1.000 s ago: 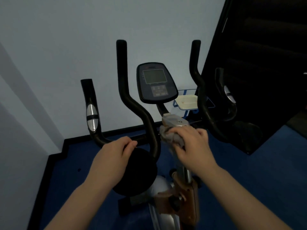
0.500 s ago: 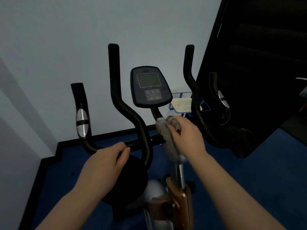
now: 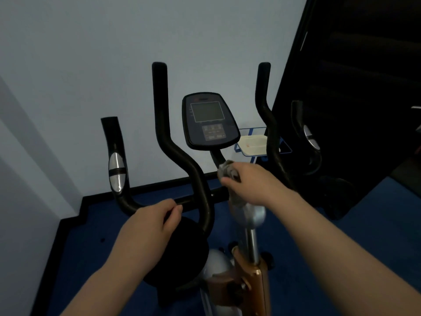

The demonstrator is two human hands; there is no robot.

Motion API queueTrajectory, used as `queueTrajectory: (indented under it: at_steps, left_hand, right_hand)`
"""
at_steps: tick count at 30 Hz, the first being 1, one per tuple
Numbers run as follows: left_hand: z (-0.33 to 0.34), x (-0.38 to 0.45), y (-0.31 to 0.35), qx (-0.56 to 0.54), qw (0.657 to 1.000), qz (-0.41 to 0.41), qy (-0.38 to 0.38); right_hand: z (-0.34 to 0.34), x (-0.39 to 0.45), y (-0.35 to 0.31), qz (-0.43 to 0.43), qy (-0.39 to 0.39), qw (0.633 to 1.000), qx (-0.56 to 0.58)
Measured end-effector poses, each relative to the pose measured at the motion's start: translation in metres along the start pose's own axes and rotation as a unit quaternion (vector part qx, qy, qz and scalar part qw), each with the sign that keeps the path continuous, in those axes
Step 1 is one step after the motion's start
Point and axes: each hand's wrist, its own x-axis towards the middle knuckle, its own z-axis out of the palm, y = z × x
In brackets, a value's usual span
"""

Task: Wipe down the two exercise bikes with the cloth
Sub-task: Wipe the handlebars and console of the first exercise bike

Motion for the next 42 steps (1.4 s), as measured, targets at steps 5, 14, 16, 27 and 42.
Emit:
queueTrajectory:
  at_steps: [5,14,16,27,42]
  left_hand:
    - [0.0,0.002,0.0,-0.007,1.0,0.002,-0.006]
    - [-0.001,0.001,0.002,-0.005,1.0,0.0,-0.009]
    - [-0.001,0.001,0.002,-0.014,1.0,-0.002,-0.005]
    - [0.001,-0.001,0.003,-0.02,1.0,-0.006,0.002]
    - [0.002,-0.005,0.006,0.018,0.999,-0.007,0.028]
  right_hand:
    - [-0.003,0.032,-0.002,0.058,-0.049,0.997,0.032]
    - [-0.007,0.021,0.003,0.018,-0.05,0.997,0.049]
    - [-0.004,0.038,0.003,0.063,-0.042,0.995,0.058]
    - [0.06,-0.042,0.022,-0.055,0.302,0.937,0.166]
    - [0.037,-0.027,-0.021,-0.056,0.228,0.971,0.052]
